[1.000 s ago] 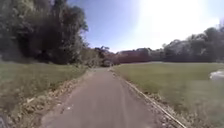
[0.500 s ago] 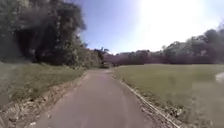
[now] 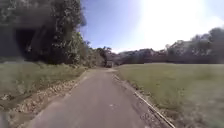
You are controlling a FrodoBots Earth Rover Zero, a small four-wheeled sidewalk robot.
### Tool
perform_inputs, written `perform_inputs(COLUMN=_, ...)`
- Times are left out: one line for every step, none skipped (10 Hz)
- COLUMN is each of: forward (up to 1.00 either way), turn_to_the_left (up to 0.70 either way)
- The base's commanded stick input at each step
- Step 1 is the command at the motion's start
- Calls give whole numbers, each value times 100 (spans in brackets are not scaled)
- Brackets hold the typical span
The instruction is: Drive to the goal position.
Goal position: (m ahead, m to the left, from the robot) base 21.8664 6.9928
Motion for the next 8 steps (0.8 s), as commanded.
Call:
perform_inputs(forward=95, turn_to_the_left=0)
perform_inputs(forward=28, turn_to_the_left=0)
perform_inputs(forward=0, turn_to_the_left=0)
perform_inputs(forward=0, turn_to_the_left=0)
perform_inputs(forward=0, turn_to_the_left=0)
perform_inputs(forward=0, turn_to_the_left=0)
perform_inputs(forward=0, turn_to_the_left=0)
perform_inputs(forward=0, turn_to_the_left=23)
